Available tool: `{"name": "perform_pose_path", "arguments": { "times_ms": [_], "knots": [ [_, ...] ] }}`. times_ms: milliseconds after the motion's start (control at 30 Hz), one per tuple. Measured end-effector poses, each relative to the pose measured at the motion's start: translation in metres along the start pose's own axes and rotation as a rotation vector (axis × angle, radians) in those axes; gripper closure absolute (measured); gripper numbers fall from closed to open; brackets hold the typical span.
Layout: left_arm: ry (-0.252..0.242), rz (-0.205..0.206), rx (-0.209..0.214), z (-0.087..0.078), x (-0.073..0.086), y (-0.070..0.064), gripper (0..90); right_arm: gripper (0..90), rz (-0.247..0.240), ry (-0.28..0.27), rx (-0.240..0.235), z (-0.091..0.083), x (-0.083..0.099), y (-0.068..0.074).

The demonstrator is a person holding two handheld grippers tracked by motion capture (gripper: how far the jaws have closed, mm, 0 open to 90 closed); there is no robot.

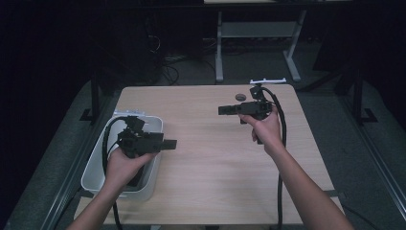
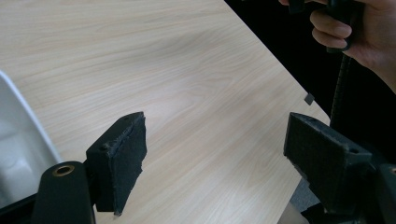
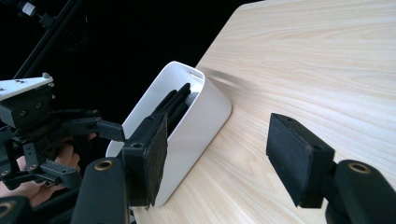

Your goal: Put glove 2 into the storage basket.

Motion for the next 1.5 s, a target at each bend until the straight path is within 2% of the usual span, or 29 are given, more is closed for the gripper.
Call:
{"name": "perform_pose_path", "arguments": {
  "times_ms": [267, 500, 933, 1233, 1500],
  "knots": [
    [-0.009, 0.001, 0.006, 0.006, -0.001, -0.006, 20.4, 37.4, 0.01, -0.01, 0.012, -0.013, 0.005, -0.01],
    [0.005, 0.01, 0.009, 0.012, 0.001, -0.009, 20.3, 37.4, 0.034, -0.018, 0.016, -0.022, 0.012, -0.021],
    [0.022, 0.025, 0.024, 0.028, 0.001, -0.02, 19.7, 37.1, 0.05, -0.039, 0.026, -0.039, 0.021, -0.035],
    [0.039, 0.049, 0.029, 0.037, 0.004, -0.027, 19.4, 37.0, 0.07, -0.048, 0.031, -0.051, 0.032, -0.045],
    [0.044, 0.054, 0.037, 0.045, 0.008, -0.034, 19.3, 36.5, 0.086, -0.056, 0.038, -0.061, 0.043, -0.053]
  ]
}}
Point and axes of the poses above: each handheld gripper's, and its own axes: z roughly forward along the jaws, x roughly out of its underside, y roughly to its left, the point moved 6 cm from there along z, roughly forward along the jaws, and after that the axes turned 5 degrees about z, right-handed, at the moved point
